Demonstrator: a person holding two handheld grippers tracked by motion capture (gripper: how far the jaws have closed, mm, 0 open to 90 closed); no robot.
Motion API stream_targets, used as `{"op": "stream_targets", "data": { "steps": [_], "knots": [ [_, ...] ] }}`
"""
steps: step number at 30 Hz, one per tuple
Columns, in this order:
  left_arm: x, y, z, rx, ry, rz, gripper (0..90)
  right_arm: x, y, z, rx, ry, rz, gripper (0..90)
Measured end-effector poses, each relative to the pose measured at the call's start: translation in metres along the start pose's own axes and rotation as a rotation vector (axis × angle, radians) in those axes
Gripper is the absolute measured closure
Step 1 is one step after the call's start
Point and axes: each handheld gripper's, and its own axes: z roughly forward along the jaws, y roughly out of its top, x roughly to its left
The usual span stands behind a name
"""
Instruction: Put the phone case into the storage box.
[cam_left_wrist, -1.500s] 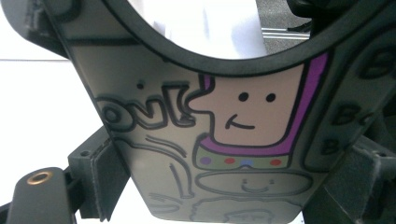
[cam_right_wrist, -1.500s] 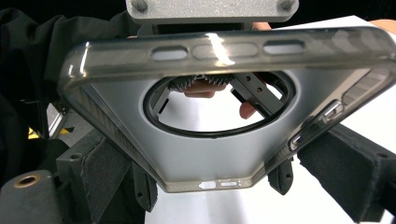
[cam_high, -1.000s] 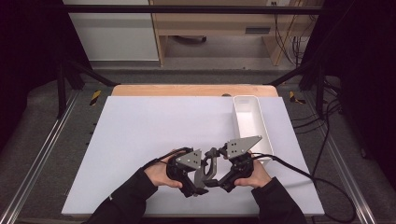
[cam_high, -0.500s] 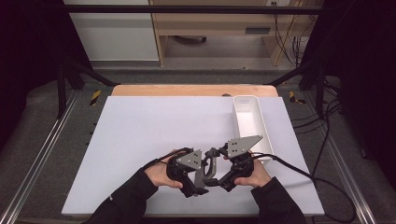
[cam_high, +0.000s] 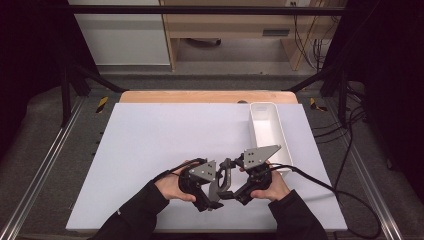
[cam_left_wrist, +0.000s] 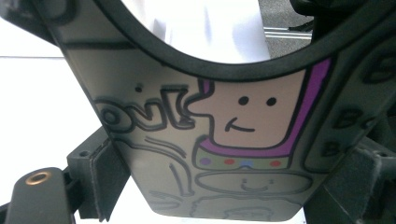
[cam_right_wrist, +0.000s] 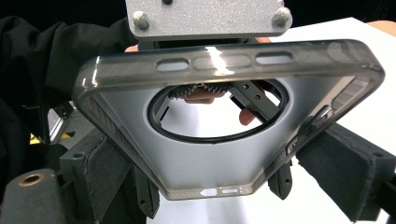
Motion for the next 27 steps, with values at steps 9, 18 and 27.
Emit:
{"op": "stream_targets", "data": {
  "steps": [9, 18, 27],
  "knots": [
    [-0.001, 0.0, 0.0, 0.004, 0.006, 0.0, 10.1, 0.0, 0.0, 0.0, 0.001, -0.002, 0.003, 12.0],
    [-0.001, -0.002, -0.006, 0.002, 0.011, -0.019, 6.1, 0.0, 0.002, -0.005, -0.003, -0.014, 0.004, 12.0],
    [0.0, -0.015, -0.021, -0.02, 0.046, -0.057, 5.2, -0.002, 0.006, -0.012, 0.001, -0.051, 0.006, 12.0]
  ]
}}
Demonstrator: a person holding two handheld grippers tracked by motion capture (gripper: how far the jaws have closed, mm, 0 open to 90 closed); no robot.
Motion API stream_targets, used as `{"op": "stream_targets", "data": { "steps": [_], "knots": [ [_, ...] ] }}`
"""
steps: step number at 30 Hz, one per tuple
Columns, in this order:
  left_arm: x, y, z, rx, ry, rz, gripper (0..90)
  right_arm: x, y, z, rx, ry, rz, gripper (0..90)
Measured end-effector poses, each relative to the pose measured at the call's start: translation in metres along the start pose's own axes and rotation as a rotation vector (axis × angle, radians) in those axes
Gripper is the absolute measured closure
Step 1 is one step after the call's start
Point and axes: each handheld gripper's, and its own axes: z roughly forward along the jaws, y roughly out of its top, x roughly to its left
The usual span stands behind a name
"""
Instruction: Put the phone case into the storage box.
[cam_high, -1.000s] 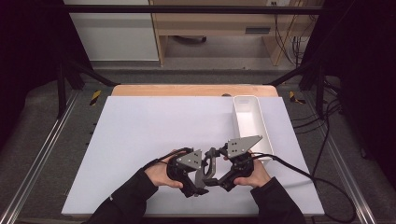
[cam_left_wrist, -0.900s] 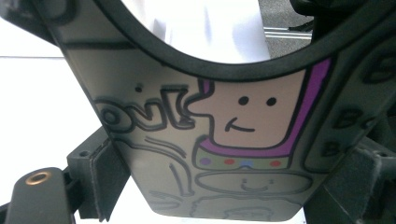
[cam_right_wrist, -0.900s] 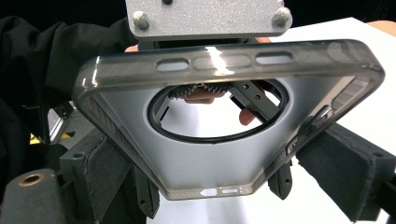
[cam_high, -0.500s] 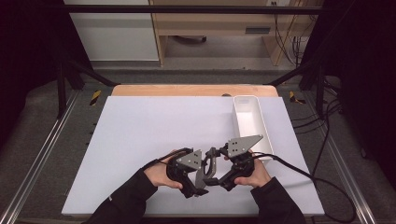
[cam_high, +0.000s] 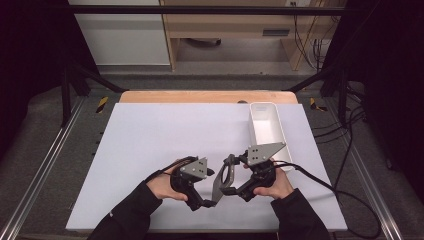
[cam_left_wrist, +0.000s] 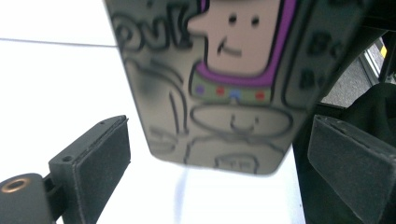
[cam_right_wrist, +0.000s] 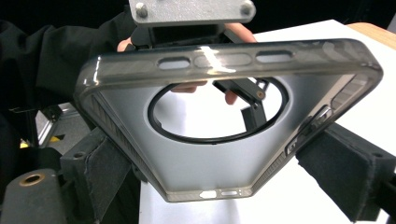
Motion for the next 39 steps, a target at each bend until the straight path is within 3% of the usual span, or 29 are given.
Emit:
{"op": "stream_targets", "data": {
  "steps": [10, 18, 32, 39],
  "knots": [
    [0.003, -0.022, -0.026, -0.062, 0.084, -0.085, 4.1, -0.002, 0.003, -0.007, 0.003, -0.055, 0.012, 11.9],
    [0.007, -0.045, -0.043, -0.093, 0.184, -0.181, 3.6, -0.003, 0.007, -0.015, -0.013, -0.123, 0.026, 11.9],
    [0.01, -0.084, -0.069, -0.147, 0.348, -0.316, 3.1, -0.01, 0.016, -0.031, -0.065, -0.309, 0.095, 11.7],
    [0.012, -0.1, -0.082, -0.189, 0.401, -0.377, 3.2, -0.016, 0.021, -0.038, -0.104, -0.421, 0.155, 11.7]
  ]
}}
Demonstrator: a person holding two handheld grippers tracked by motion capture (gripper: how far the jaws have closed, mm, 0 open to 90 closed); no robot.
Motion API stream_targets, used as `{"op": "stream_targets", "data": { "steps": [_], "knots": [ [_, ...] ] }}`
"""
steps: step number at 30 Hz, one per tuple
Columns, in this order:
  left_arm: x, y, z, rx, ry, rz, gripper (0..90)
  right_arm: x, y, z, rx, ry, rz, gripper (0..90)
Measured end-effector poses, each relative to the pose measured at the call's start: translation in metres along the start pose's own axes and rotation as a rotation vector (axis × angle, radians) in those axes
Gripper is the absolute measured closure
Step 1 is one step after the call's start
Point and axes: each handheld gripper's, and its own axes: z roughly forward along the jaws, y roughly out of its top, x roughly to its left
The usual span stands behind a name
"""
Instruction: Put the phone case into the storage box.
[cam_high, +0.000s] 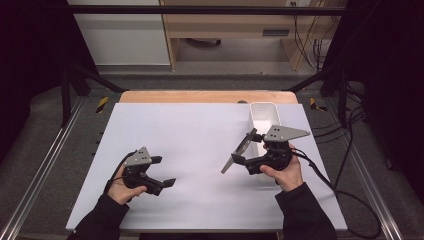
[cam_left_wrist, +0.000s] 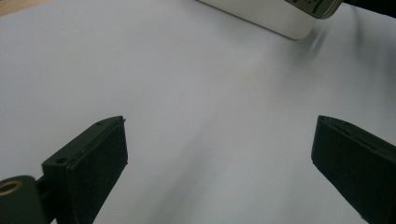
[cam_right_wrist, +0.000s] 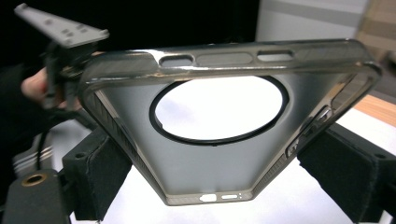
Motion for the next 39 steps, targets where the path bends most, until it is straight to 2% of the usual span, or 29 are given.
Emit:
{"op": "stream_targets", "data": {
  "steps": [11, 24, 27, 39],
  "knots": [
    [0.01, -0.009, -0.003, 0.007, 0.04, -0.036, 2.9, -0.011, 0.012, -0.004, -0.041, -0.148, 0.082, 11.6],
    [0.018, -0.015, -0.007, -0.003, 0.06, -0.064, 2.9, -0.016, 0.036, -0.004, -0.055, -0.298, 0.093, 11.5],
    [0.02, -0.016, -0.007, -0.001, 0.065, -0.069, 2.9, -0.019, 0.041, -0.006, -0.06, -0.318, 0.098, 11.5],
    [0.024, -0.019, -0.008, 0.004, 0.085, -0.073, 2.8, -0.033, 0.062, -0.011, -0.042, -0.45, 0.097, 11.5]
  ]
}}
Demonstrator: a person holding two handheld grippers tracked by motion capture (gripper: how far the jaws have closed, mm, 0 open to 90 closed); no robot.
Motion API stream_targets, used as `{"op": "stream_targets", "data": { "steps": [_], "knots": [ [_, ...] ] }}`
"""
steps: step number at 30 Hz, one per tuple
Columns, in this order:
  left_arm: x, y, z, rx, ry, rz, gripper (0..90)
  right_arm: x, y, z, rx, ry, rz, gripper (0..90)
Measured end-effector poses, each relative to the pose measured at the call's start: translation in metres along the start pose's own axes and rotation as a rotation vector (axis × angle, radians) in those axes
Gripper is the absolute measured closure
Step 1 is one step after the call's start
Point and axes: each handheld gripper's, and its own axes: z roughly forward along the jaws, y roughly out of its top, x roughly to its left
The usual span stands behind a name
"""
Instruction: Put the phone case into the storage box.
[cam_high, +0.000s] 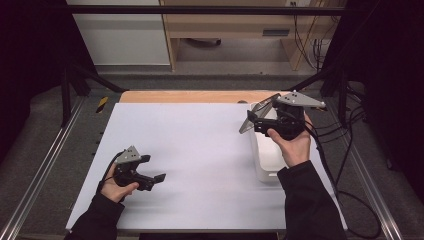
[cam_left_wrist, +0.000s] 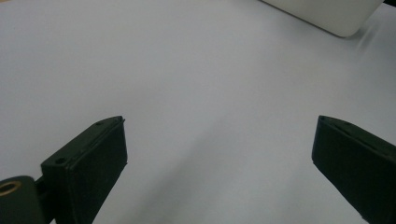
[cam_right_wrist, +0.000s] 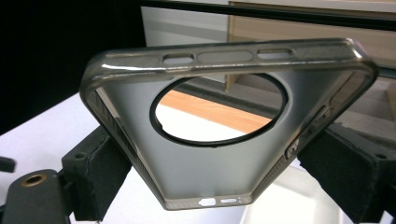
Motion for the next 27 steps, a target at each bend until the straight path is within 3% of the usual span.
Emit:
{"op": "stream_targets", "data": {
  "steps": [17, 27],
  "knots": [
    [0.006, -0.003, -0.003, -0.011, 0.026, -0.011, 1.9, -0.026, 0.007, 0.028, 0.069, -0.151, 0.019, 11.5],
    [0.008, -0.004, -0.005, -0.012, 0.03, -0.009, 1.6, -0.045, 0.009, 0.049, 0.099, -0.217, 0.068, 11.5]
  ]
}}
